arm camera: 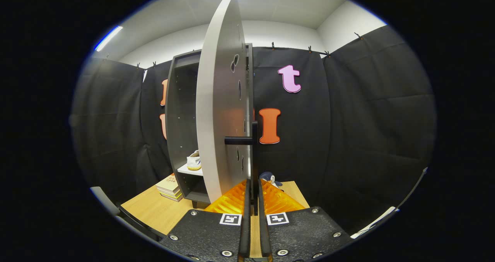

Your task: Open the shoe cabinet door, grab the shoes and put them into the shoe cabinet, then close the shoe cabinet door.

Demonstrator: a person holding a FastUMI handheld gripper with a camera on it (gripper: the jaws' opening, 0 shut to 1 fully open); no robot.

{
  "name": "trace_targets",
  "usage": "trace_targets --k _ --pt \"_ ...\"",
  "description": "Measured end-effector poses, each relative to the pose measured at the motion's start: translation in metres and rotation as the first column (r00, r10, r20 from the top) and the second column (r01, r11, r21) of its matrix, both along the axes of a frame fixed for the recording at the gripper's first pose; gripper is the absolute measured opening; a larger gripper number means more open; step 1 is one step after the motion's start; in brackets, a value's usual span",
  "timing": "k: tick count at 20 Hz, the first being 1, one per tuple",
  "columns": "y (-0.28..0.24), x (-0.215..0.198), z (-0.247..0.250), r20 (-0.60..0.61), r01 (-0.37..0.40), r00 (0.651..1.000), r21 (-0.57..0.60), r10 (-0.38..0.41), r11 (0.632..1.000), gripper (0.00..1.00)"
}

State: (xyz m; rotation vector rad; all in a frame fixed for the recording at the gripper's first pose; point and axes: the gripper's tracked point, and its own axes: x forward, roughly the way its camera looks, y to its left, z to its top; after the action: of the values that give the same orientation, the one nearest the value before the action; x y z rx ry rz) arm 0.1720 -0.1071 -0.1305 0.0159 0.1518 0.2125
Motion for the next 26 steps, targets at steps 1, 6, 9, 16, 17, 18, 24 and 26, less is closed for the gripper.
trace_targets --k 1,6,9,16,17,18,24,26 --pt "0.000 -0.002 -0.001 -0.002 -0.004 1.000 0.005 0.004 1.000 0.09" --pt "-0.008 -0.016 0.005 0.032 0.058 0.998 -0.068 -0.056 0.996 0.10" --pt "-0.004 -0.020 0.012 0.039 0.060 0.998 -0.084 -0.057 0.995 0.09" --pt "0.054 -0.068 -0.006 -0.009 0.087 0.996 -0.061 -0.087 0.994 0.17" --pt "0.065 -0.071 -0.009 -0.011 0.090 0.996 -0.054 -0.091 0.994 0.21" --pt "0.073 -0.073 -0.012 -0.005 0.103 0.995 -0.051 -0.104 0.993 0.25" --pt "0.132 -0.082 -0.078 -0.135 0.117 0.984 0.010 -0.114 0.993 0.57" --pt "0.146 -0.076 -0.102 -0.164 0.117 0.980 0.006 -0.115 0.993 0.62"
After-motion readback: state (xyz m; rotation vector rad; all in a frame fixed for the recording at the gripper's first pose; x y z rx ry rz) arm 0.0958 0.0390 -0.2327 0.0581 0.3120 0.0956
